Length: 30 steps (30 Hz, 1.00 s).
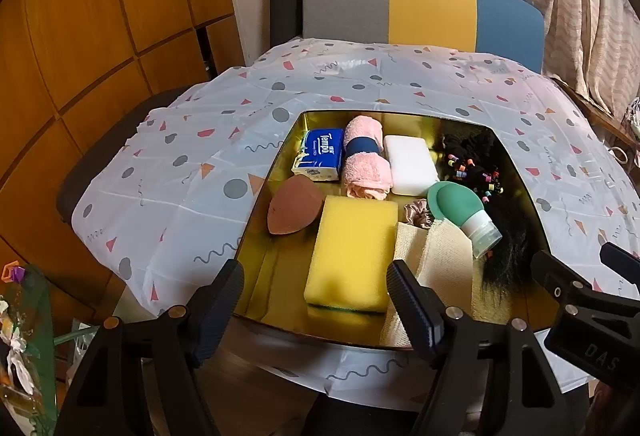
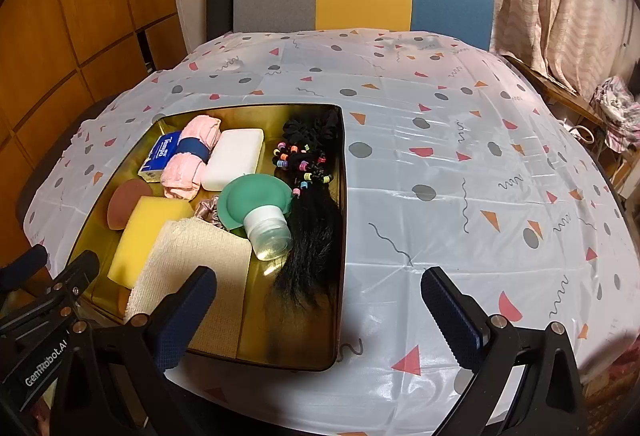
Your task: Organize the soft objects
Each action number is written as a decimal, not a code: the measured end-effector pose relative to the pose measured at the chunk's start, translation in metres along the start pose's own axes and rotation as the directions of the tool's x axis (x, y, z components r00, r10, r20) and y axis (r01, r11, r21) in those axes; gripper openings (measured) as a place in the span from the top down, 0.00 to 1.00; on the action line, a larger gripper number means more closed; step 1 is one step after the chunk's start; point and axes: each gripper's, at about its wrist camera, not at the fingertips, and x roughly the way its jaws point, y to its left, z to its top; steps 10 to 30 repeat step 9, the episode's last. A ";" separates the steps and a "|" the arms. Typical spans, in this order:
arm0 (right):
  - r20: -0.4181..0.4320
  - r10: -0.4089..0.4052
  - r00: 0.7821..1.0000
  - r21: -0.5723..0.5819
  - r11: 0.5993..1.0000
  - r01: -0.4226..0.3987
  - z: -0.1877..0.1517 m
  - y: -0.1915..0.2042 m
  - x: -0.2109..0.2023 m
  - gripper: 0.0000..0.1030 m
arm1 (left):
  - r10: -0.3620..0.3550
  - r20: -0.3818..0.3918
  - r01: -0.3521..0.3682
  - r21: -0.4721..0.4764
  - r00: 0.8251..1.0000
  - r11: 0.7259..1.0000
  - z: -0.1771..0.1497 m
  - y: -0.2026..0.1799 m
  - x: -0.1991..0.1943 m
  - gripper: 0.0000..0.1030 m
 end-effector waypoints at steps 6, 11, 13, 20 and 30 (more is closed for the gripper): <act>-0.006 0.002 1.000 0.002 1.000 -0.002 -0.001 0.001 0.001 0.00 | 0.005 0.011 -0.005 0.008 1.000 1.000 0.000 -0.001 -0.001 0.29; -0.008 0.002 1.000 0.005 1.000 -0.002 -0.001 0.001 0.002 0.00 | 0.016 0.024 -0.016 0.017 1.000 1.000 0.000 -0.002 -0.002 0.30; -0.008 0.002 1.000 0.005 1.000 -0.002 -0.001 0.001 0.002 0.00 | 0.016 0.024 -0.016 0.017 1.000 1.000 0.000 -0.002 -0.002 0.30; -0.008 0.002 1.000 0.005 1.000 -0.002 -0.001 0.001 0.002 0.00 | 0.016 0.024 -0.016 0.017 1.000 1.000 0.000 -0.002 -0.002 0.30; -0.008 0.002 1.000 0.005 1.000 -0.002 -0.001 0.001 0.002 0.00 | 0.016 0.024 -0.016 0.017 1.000 1.000 0.000 -0.002 -0.002 0.30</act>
